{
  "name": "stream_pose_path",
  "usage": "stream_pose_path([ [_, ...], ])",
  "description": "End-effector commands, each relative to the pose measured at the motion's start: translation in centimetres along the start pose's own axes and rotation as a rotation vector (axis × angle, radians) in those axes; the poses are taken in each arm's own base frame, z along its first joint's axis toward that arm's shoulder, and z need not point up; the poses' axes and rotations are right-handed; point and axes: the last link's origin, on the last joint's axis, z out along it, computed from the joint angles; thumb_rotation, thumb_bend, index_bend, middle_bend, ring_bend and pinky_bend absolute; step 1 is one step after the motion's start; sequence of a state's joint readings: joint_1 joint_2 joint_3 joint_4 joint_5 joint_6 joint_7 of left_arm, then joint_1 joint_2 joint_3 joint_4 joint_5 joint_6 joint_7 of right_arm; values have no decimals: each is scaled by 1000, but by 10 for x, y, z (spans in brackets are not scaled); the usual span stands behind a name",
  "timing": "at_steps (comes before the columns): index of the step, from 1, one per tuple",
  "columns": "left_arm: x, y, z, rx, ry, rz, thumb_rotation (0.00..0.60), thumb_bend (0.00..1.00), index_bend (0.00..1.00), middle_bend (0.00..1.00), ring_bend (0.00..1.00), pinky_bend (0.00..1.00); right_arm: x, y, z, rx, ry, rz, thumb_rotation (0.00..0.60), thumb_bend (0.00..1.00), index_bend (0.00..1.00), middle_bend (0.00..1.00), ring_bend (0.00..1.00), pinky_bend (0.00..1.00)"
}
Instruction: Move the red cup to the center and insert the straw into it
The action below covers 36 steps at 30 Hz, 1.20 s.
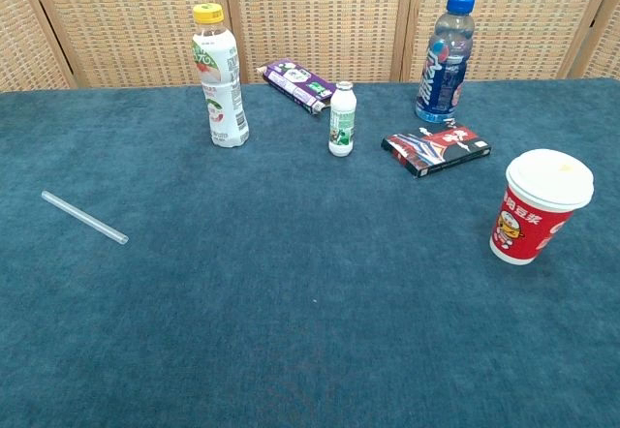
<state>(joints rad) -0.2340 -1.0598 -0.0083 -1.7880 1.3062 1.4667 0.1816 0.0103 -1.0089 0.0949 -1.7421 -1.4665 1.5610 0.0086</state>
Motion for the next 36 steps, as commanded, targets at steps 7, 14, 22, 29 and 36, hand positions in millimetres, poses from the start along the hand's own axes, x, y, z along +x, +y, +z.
stream_pose_path([
  [7, 0, 1, -2, -19, -6, -13, 600, 86, 0, 0, 0, 0, -1, -3, -1, 13, -17, 0, 600, 0, 0, 0, 0, 0],
  [14, 1, -1, 4, -54, 21, -28, 600, 87, 0, 0, 0, 0, -14, -30, 28, 232, -57, 84, 600, 0, 0, 0, 0, 0],
  [22, 0, -5, 7, -57, 21, -33, 600, 86, 0, 0, 0, 0, -29, -80, 80, 465, -336, 81, 600, 0, 0, 0, 0, 0],
  [29, -3, -7, 12, -36, -1, -44, 600, 86, 0, 0, 0, 0, -57, -118, 124, 493, -457, 30, 600, 0, 0, 0, 0, 0],
  [36, -5, -7, 14, -28, -12, -46, 600, 86, 0, 0, 0, 0, -69, -129, 139, 476, -487, 11, 600, 0, 0, 0, 0, 0],
])
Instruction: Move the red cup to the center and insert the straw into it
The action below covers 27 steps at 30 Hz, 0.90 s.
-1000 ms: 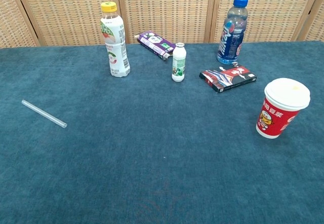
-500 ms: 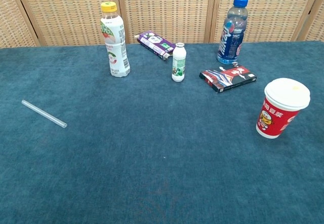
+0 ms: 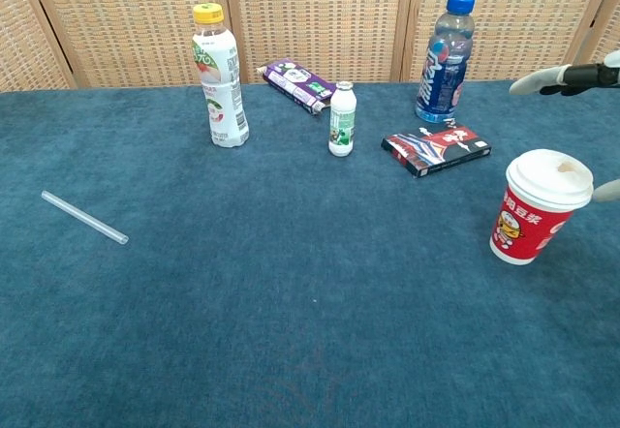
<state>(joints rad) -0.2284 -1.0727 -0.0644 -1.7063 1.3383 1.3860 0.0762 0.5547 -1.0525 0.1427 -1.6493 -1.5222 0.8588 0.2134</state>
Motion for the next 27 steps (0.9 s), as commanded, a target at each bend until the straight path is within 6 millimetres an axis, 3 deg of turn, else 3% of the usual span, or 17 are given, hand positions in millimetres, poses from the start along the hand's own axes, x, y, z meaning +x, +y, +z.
stream_pose_path([
  [1, -1, 0, 1, 2, -6, 1, 600, 86, 0, 0, 0, 0, -3, -1, 13, -9, -26, -15, 600, 0, 0, 0, 0, 0],
  [10, -2, -1, 4, 13, -11, -1, 600, 86, 0, 0, 0, 0, -18, 0, 28, -39, -104, -52, 600, 0, 3, 23, 2, 26],
  [11, -2, -1, 4, 14, -12, -1, 600, 87, 0, 0, 0, 0, -19, 0, 29, -43, -106, -54, 600, 0, 13, 49, 12, 58],
  [14, -2, -1, 5, 15, -17, -4, 600, 86, 0, 0, 0, 0, -22, 1, 35, -61, -71, -51, 600, 64, 156, 252, 164, 330],
  [16, -2, -1, 5, 16, -17, -6, 600, 86, 0, 0, 0, 0, -24, 2, 37, -71, -63, -57, 600, 235, 302, 395, 318, 523],
  [18, -2, -1, 5, 17, -18, -8, 600, 87, 0, 0, 0, 0, -28, 1, 37, -74, -69, -81, 600, 353, 359, 466, 408, 619],
  [22, 1, -2, 5, 19, -8, -14, 600, 89, 0, 0, 0, 0, -29, -9, 36, -46, -53, -98, 600, 458, 441, 549, 497, 697],
  [27, 2, -2, 4, 16, -11, -20, 600, 89, 0, 0, 0, 0, -18, -28, 36, 20, -9, -109, 600, 468, 445, 556, 501, 699],
])
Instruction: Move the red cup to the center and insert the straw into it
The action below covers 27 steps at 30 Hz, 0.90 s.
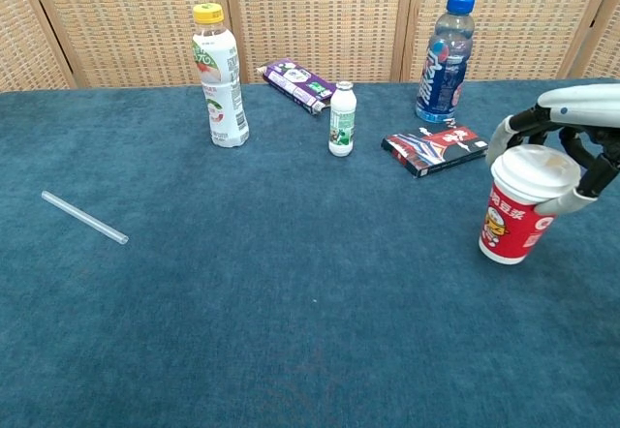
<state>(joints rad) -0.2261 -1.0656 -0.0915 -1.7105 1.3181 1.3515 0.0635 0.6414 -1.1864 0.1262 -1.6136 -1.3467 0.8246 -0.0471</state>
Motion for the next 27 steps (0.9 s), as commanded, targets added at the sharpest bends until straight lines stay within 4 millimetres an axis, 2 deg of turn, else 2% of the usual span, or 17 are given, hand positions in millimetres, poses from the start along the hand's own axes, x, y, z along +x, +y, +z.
stream_pose_path([
  [1, 0, 0, 0, 0, -3, 0, 600, 89, 0, 0, 0, 0, 10, -13, 0, 48, 29, -7, 600, 470, 445, 556, 502, 699],
  [7, -1, 0, 1, -4, -12, -3, 600, 89, 0, 0, 0, 0, 45, -59, 1, 201, 66, -45, 600, 478, 445, 561, 505, 699],
  [13, 0, 0, 3, -1, -10, -3, 600, 90, 0, 0, 0, 0, 63, -110, 16, 326, 61, -102, 600, 477, 445, 560, 505, 699],
  [18, 0, -1, 4, 0, -15, -6, 600, 90, 0, 0, 0, 0, 64, -150, 37, 402, 62, -149, 600, 477, 445, 559, 505, 699],
  [22, -2, -2, 5, 4, -26, -9, 600, 90, 0, 0, 0, 0, 60, -183, 61, 436, 80, -187, 600, 477, 445, 557, 505, 699],
  [27, -3, -3, 8, 9, -34, -11, 600, 90, 0, 0, 0, 0, 44, -223, 83, 440, 43, -188, 600, 478, 445, 558, 505, 699],
])
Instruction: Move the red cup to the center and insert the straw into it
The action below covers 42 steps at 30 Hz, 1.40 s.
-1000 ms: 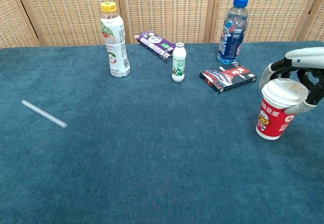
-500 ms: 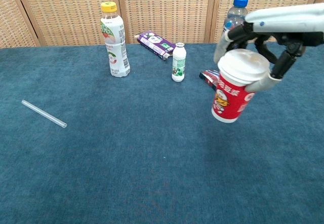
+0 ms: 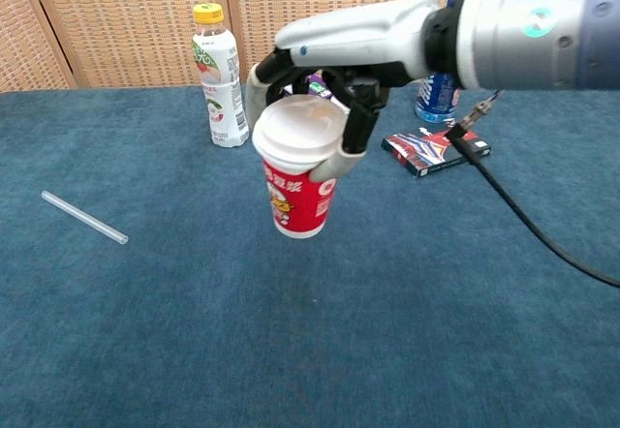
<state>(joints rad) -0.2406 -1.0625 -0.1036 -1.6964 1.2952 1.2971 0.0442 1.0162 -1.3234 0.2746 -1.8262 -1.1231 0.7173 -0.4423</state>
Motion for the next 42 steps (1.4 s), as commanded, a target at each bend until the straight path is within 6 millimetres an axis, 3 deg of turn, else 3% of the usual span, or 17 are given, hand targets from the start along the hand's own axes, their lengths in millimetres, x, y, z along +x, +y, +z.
stream_pose_path([
  [1, 0, 0, 1, 3, 0, 0, 600, 89, 0, 0, 0, 0, -11, -32, 36, 18, -29, -11, 600, 478, 445, 559, 505, 699],
  [10, 0, -3, 2, 13, -5, -9, 600, 90, 0, 0, 0, 0, -33, -57, 54, -6, -54, 21, 600, 477, 445, 554, 505, 699],
  [21, 0, -3, 3, 16, -9, -8, 600, 92, 0, 0, 0, 0, -44, -57, 55, -4, -52, 30, 600, 478, 445, 506, 504, 681],
  [23, 0, -3, 3, 19, -7, -11, 600, 92, 0, 0, 0, 0, -46, -55, 55, 0, -45, 19, 600, 453, 442, 469, 492, 628],
  [26, 0, -3, 3, 20, -4, -10, 600, 92, 0, 0, 0, 0, -48, -53, 53, 4, -66, 8, 600, 182, 319, 285, 348, 445],
  [28, 0, -3, 3, 20, -5, -10, 600, 93, 0, 0, 0, 0, -48, -52, 52, -4, -79, 12, 600, 28, 195, 128, 180, 321],
  [31, 0, -2, 2, 17, -6, -8, 600, 93, 0, 0, 0, 0, -46, -52, 51, -15, -79, 15, 600, 0, 128, 35, 89, 259],
  [37, 0, -2, 2, 17, -4, -8, 600, 93, 0, 0, 0, 0, -42, -54, 45, -12, -68, -2, 600, 0, 122, 11, 81, 236],
  [42, 0, -2, 2, 14, -5, -8, 600, 93, 0, 0, 0, 0, -30, -51, 33, -27, -25, -8, 600, 0, 73, 0, 11, 130],
])
